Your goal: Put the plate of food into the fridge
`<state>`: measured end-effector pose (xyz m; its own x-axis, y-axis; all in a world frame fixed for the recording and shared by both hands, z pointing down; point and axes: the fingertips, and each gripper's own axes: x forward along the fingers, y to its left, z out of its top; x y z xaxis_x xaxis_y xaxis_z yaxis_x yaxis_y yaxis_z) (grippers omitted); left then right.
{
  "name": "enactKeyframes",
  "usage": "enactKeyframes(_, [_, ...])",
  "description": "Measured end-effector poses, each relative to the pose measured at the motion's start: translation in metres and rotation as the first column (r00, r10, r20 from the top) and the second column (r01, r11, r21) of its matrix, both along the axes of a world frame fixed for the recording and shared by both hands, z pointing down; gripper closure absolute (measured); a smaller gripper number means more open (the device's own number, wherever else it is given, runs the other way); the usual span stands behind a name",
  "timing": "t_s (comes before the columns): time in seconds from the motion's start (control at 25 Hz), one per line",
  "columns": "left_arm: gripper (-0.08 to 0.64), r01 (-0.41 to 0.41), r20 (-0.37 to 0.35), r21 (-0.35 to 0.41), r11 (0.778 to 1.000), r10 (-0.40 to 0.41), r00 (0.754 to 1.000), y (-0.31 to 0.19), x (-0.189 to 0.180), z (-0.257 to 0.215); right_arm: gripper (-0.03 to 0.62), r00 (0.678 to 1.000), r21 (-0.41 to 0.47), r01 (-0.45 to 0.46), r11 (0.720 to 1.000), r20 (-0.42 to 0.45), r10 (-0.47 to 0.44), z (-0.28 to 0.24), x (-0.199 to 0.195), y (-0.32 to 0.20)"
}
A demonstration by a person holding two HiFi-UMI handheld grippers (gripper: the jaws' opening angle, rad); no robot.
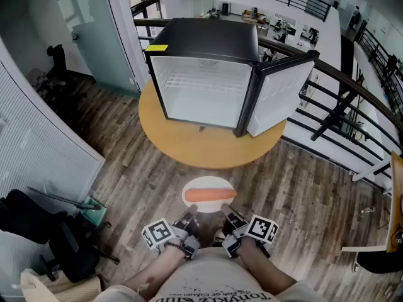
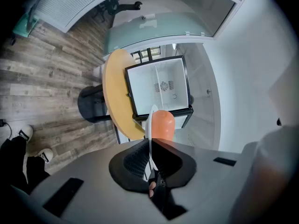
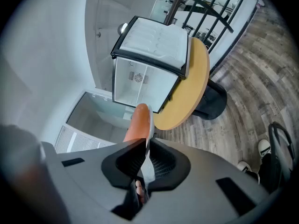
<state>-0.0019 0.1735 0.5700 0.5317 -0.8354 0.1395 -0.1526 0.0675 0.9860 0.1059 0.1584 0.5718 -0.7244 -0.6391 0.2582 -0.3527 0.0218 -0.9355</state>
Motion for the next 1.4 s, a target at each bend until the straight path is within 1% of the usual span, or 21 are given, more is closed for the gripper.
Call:
enactKeyframes(0.12, [0.528,0.002,0.012,-0.030,1.000,-0.002,1.000,0.003,-0.001,0.004,0.549,1.000,0.001,-0.002,1.000,-0.001,0.002,0.001,0.000,0.001])
enactKeyframes(0.32, [0.528,0.000,-0.005,-0.010,1.000,0.000,1.000,0.004,-0.001,0.000,0.549,1.000,0.005,0.002,1.000,-0.008,-0.002,0.000,-0.001,0.003])
enactKeyframes(0.4, [0.528,-0.001,-0.001,-0.016,1.000,0.001,1.000,0.005,-0.002,0.000,0.549,1.000,0.008,0.001,1.000,-0.008,-0.001,0.000,-0.002,0.004])
enactKeyframes(0.52, [0.528,0.004,0.016,-0.043,0.999,-0.004,1.000,0.010,-0.009,0.004,0.549,1.000,0.010,-0.001,1.000,-0.008,0.001,-0.002,-0.007,0.006])
enactKeyframes(0.64, [0.528,-0.001,0.001,-0.021,1.000,0.001,1.000,0.009,-0.014,0.002,0.549,0.999,0.021,-0.003,1.000,-0.033,0.004,-0.001,-0.011,0.008])
enactKeyframes(0.8, [0.528,-0.010,-0.004,-0.010,1.000,0.010,1.000,0.013,-0.027,0.003,0.549,0.999,0.024,-0.010,1.000,-0.033,0.011,-0.001,-0.025,0.012])
enactKeyframes(0.96, [0.528,-0.024,-0.014,-0.017,1.000,0.023,1.000,0.018,-0.044,0.004,0.549,0.999,0.017,-0.028,0.999,-0.025,0.028,0.000,-0.043,0.019])
enactKeyframes(1.04, [0.528,-0.038,-0.004,-0.025,0.999,0.038,0.999,0.021,-0.054,0.007,0.549,0.999,0.020,-0.043,0.999,-0.023,0.043,0.000,-0.051,0.023])
enactKeyframes(1.12, [0.528,-0.054,0.002,-0.017,0.998,0.054,0.999,0.023,-0.063,0.008,0.549,0.998,0.024,-0.058,0.998,-0.026,0.058,0.002,-0.059,0.026])
enactKeyframes(1.24, [0.528,-0.063,-0.002,-0.034,0.997,0.063,0.998,0.025,-0.072,0.011,0.549,0.997,0.021,-0.071,0.997,-0.035,0.072,0.005,-0.067,0.029])
enactKeyframes(1.4, [0.528,-0.076,-0.022,-0.004,0.997,0.076,0.997,0.020,-0.078,0.012,0.549,0.996,0.010,-0.080,0.997,-0.032,0.080,0.006,-0.076,0.027])
